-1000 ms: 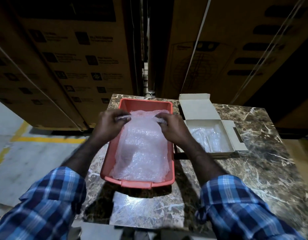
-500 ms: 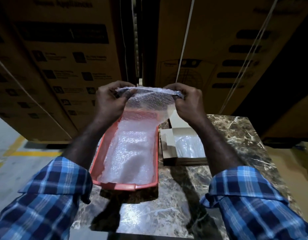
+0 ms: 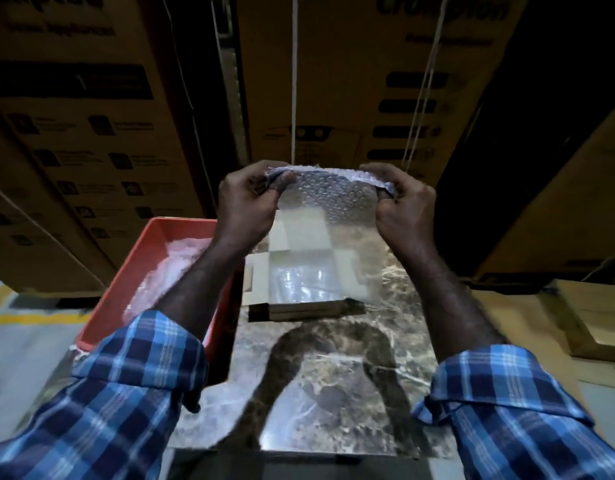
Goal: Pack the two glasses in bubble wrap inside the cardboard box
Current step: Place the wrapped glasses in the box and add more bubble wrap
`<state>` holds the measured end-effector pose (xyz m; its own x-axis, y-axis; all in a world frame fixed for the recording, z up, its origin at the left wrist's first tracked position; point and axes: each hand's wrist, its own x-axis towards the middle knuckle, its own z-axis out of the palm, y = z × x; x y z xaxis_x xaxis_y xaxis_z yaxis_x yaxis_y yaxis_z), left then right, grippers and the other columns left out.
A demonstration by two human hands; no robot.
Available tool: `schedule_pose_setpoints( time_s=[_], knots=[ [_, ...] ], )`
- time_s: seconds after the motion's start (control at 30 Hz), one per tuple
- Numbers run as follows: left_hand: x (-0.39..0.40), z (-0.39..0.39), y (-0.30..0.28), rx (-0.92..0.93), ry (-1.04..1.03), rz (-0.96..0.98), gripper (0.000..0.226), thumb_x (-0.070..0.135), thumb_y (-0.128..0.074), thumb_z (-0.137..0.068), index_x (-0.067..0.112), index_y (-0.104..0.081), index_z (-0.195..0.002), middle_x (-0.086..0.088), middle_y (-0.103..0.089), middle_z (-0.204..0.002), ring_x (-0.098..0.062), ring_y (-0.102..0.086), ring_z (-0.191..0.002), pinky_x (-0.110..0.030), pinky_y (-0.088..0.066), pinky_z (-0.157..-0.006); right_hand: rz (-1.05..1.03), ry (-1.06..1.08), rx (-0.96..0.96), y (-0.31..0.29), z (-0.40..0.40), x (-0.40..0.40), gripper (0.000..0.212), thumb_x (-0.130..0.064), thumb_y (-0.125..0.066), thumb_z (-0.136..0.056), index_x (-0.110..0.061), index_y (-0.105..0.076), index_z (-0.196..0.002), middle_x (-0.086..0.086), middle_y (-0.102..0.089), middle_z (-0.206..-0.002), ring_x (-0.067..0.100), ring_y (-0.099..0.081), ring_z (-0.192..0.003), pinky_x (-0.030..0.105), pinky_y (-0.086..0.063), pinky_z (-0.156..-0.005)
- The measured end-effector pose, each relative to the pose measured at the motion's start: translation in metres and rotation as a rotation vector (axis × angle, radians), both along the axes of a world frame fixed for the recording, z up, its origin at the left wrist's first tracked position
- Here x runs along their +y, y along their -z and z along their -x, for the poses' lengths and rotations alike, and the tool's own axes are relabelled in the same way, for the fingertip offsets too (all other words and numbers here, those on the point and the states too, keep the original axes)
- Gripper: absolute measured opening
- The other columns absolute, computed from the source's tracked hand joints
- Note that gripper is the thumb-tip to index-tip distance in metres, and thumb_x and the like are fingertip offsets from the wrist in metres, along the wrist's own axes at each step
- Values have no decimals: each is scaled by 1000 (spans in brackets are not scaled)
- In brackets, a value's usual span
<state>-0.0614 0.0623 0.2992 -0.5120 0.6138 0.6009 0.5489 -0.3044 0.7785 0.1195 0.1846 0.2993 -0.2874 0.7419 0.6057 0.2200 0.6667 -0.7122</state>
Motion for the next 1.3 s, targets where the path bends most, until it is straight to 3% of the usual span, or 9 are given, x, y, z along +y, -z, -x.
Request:
schedule_pose_setpoints(
  time_s=[0.27,0.37,0.53,0.73,0.83,0.97,1.07,1.17,1.3],
  knots=[
    [54,-77,1,-41,26,55,16,27,-71,-91,16,-75,-102,-1,-76,-92,-16,-74,-90,-49,-61,-78,-24,103,3,8,-83,36,54,15,-52,-80,-16,-74,-118,1,-72,-119,14,-66,-113,23,-52,-98],
    [54,-96,7,-32,45,74,20,27,-72,-91,11,-75,-104,-4,-76,-94,-16,-73,-92,-44,-60,-83,-60,103,-6,15,-103,36,51,14,-53,-80,-14,-74,-117,4,-72,-119,17,-66,-112,16,-50,-98],
    [29,-117,46,-119,196,160,10,9,-70,-91,12,-74,-99,3,-76,-93,-13,-72,-92,-29,-58,-83,-77,81,-106,55,-142,10,43,4,-51,-72,-9,-77,-104,5,-75,-100,14,-66,-91,24,-50,-83],
    [-14,-114,147,-84,225,491,33,-7,-75,-82,24,-77,-90,15,-75,-94,2,-70,-91,-17,-54,-81,265,-11,-282,152,-170,-40,38,-9,-56,-71,-17,-79,-100,-6,-74,-101,15,-69,-92,29,-53,-88],
    [-38,-112,189,-56,243,602,27,3,-79,-82,30,-78,-84,17,-76,-87,-1,-71,-90,-17,-52,-82,407,-49,-381,186,-173,-67,32,-16,-60,-74,-18,-80,-99,-9,-74,-101,7,-67,-93,20,-51,-90],
    [-68,-107,224,4,308,759,18,8,-73,-83,24,-79,-83,18,-76,-85,-1,-71,-86,-23,-54,-82,484,-87,-482,219,-171,-98,25,-19,-62,-74,-20,-81,-90,-10,-75,-87,-5,-60,-75,-1,-38,-68],
    [-85,-96,247,74,340,835,15,14,-71,-83,27,-80,-84,21,-75,-84,3,-70,-81,-24,-55,-75,459,-173,-564,235,-163,-118,13,-17,-58,-74,-25,-65,-68,-8,-63,-65,-1,-50,-59,17,-34,-55],
    [-97,-82,264,148,367,881,17,13,-74,-81,29,-79,-83,23,-74,-78,6,-69,-73,-18,-52,-66,454,-215,-623,255,-156,-128,21,-18,-57,-74,-35,-48,-66,-1,-60,-65,10,-51,-59,25,-35,-57],
    [-103,-66,272,244,394,954,20,11,-73,-79,28,-80,-87,24,-73,-76,9,-66,-70,-10,-48,-64,475,-278,-686,273,-144,-137,14,-30,-59,-81,-18,-63,-74,-1,-67,-78,21,-63,-78,34,-51,-71]
  ],
)
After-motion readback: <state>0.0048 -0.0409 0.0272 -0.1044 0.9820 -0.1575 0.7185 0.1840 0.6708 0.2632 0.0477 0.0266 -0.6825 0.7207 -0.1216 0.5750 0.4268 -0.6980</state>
